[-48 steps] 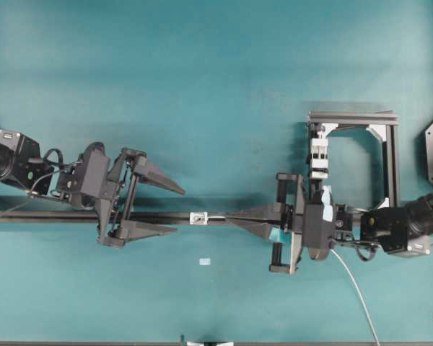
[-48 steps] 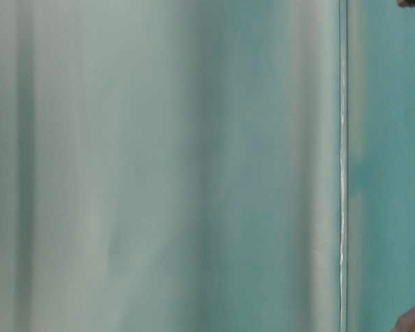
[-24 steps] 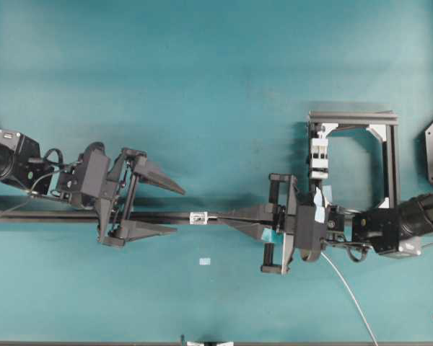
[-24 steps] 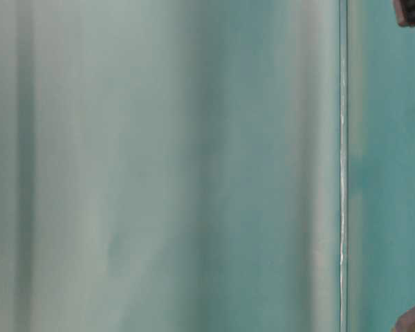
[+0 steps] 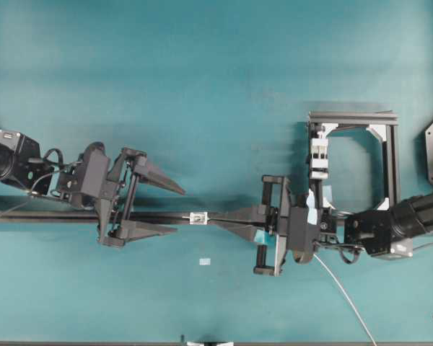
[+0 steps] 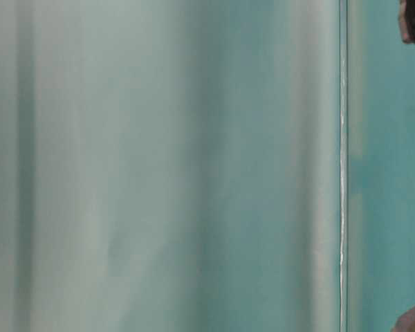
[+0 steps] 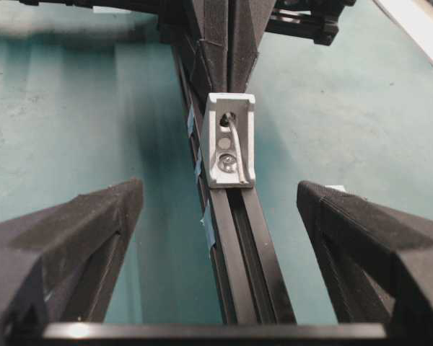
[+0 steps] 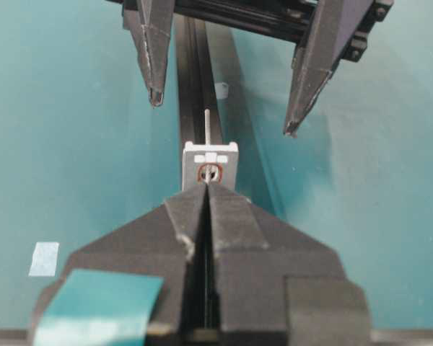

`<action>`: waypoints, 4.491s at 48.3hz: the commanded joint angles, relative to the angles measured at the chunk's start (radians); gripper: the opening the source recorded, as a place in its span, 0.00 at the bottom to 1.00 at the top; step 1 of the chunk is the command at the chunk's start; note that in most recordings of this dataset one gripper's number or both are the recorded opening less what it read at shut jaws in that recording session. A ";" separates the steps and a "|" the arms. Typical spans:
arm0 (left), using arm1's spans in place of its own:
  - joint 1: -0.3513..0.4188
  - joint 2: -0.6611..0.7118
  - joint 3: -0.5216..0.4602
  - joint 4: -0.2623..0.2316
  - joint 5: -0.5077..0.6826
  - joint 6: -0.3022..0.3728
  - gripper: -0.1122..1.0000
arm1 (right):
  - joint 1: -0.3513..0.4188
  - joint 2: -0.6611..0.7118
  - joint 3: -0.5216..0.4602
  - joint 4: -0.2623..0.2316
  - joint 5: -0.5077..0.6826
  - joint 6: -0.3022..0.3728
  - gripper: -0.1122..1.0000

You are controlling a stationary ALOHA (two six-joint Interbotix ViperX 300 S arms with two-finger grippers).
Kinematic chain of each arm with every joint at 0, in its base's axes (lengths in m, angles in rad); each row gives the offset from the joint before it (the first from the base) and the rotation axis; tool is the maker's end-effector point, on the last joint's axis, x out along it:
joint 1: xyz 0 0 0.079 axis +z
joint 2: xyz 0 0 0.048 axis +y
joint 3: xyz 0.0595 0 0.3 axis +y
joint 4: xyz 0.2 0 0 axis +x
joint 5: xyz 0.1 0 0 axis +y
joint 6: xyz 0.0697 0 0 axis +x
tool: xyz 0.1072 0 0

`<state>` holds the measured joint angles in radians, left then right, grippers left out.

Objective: Insert the wire through the hole in the metal fitting marked with a red label. (retake)

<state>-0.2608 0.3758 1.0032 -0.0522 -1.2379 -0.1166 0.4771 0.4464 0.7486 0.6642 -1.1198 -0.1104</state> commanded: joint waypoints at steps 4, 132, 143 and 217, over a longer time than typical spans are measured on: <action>-0.003 -0.012 -0.008 -0.003 -0.006 0.002 0.67 | -0.009 -0.015 -0.015 -0.009 -0.003 0.000 0.12; -0.021 -0.083 -0.035 -0.002 0.147 -0.038 0.01 | -0.003 -0.091 0.005 -0.049 0.092 -0.032 0.85; -0.021 -0.123 -0.002 -0.002 0.181 -0.038 0.01 | -0.003 -0.091 0.014 -0.044 0.091 -0.031 0.85; -0.048 -0.555 0.319 0.000 0.522 -0.098 0.01 | -0.002 -0.092 0.023 -0.043 0.098 -0.028 0.84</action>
<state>-0.3191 -0.1672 1.3376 -0.0491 -0.7256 -0.1963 0.4740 0.3896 0.7777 0.6213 -1.0186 -0.1396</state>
